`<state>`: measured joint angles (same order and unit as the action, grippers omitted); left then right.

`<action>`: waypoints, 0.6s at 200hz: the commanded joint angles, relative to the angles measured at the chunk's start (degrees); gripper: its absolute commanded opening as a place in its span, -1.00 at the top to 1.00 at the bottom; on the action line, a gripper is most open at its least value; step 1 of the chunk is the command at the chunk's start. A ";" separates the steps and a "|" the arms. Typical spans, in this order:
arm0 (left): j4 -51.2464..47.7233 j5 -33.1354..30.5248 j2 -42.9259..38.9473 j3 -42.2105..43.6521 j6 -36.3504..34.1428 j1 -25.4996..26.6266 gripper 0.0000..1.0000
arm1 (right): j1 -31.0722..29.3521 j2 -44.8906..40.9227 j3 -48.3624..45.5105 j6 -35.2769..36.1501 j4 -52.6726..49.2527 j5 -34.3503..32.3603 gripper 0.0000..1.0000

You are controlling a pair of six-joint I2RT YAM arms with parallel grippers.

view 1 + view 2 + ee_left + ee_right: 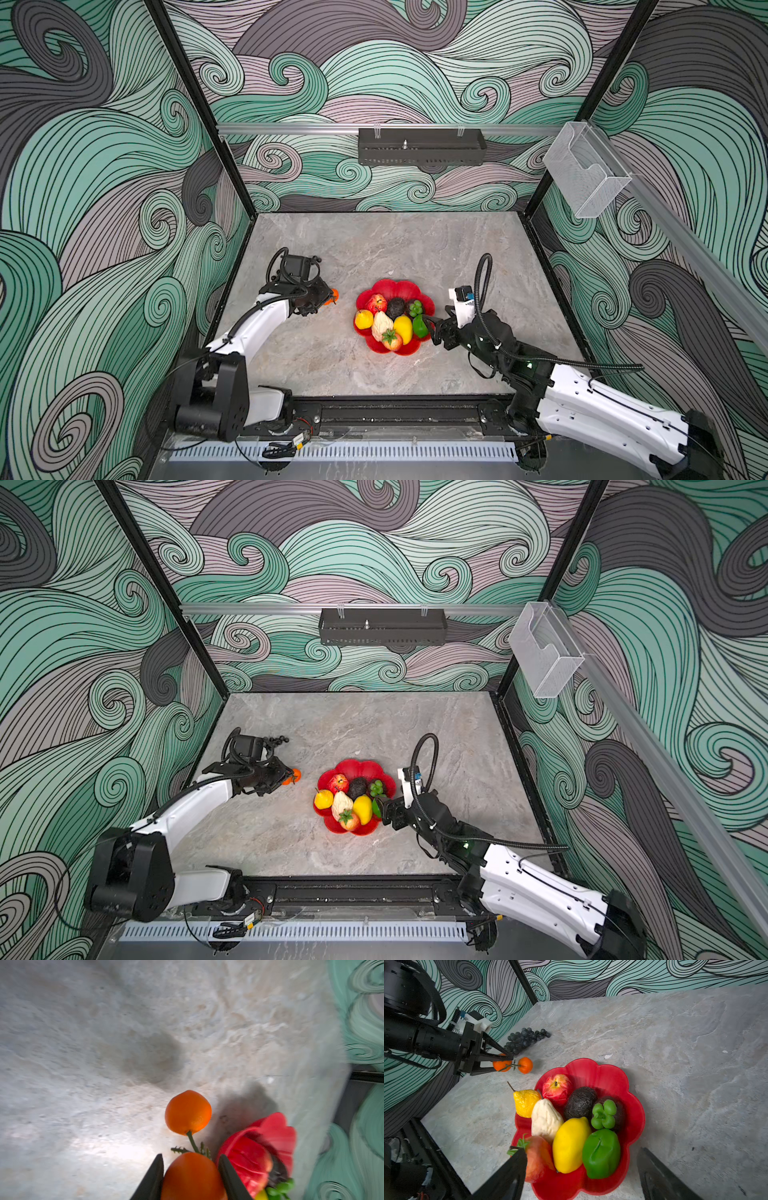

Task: Place and organize the fake fruits in the fruit bowl
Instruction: 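Carry the tomato vine over the bowl with the left gripper while the right gripper approaches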

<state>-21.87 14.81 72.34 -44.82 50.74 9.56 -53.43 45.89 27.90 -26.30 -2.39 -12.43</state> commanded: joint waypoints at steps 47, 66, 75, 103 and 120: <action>16.42 -1.73 -8.47 0.37 19.14 16.68 0.54 | 0.08 14.19 11.68 -7.97 4.94 13.38 -0.62; 18.69 -1.71 -6.36 -0.79 20.01 20.04 0.54 | 0.06 15.23 13.20 -7.97 5.65 14.29 -0.59; 18.70 -2.11 -5.44 -1.64 19.72 21.50 0.54 | 0.00 15.21 13.56 -7.93 5.89 14.54 -0.58; 20.53 -2.62 -2.68 -2.57 19.57 25.22 0.54 | -0.02 15.23 14.27 -8.06 5.97 15.26 -0.49; 20.90 -2.50 -1.16 -3.45 19.07 26.79 0.54 | -0.02 15.92 14.55 -8.24 5.55 15.74 -0.43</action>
<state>-3.79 13.50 69.65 -45.15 69.12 34.30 -53.43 61.17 40.86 -33.82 2.52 1.63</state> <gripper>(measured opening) 0.382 0.733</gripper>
